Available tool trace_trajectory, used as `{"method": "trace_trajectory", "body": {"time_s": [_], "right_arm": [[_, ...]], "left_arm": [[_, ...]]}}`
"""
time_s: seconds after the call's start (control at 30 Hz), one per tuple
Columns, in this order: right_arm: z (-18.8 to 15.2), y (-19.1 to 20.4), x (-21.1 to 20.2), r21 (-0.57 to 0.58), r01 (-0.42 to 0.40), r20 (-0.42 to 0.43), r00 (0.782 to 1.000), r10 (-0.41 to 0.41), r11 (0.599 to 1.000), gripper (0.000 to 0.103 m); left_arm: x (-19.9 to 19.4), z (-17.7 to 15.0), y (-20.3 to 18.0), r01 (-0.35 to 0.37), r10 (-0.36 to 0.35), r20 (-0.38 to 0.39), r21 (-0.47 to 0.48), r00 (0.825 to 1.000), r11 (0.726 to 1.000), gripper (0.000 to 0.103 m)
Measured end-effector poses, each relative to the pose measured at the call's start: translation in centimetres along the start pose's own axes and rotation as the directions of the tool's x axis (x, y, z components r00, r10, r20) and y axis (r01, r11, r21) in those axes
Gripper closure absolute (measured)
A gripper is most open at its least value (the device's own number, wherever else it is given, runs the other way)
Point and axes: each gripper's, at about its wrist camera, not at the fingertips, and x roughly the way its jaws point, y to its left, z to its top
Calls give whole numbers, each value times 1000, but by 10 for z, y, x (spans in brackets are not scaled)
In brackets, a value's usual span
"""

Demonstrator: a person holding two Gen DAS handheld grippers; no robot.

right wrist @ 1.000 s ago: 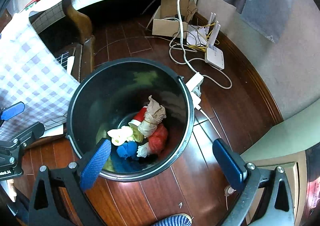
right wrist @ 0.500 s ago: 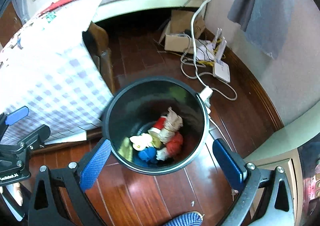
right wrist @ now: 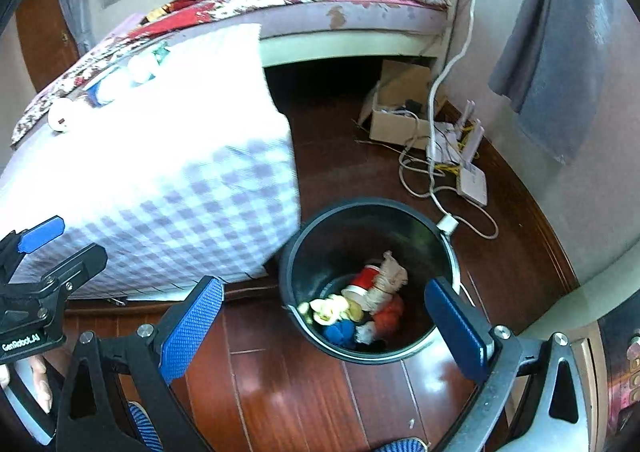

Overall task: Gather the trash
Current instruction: 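Move both tools back over the bed toward the remaining trash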

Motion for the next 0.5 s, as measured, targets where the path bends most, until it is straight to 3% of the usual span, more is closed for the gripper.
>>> {"method": "trace_trajectory", "body": {"time_s": [0.5], "right_arm": [[33, 62, -19, -31, -133, 147, 980, 136, 991, 1]], "left_arm": [[-33, 6, 61, -83, 90, 77, -96, 993, 992, 5]]}}
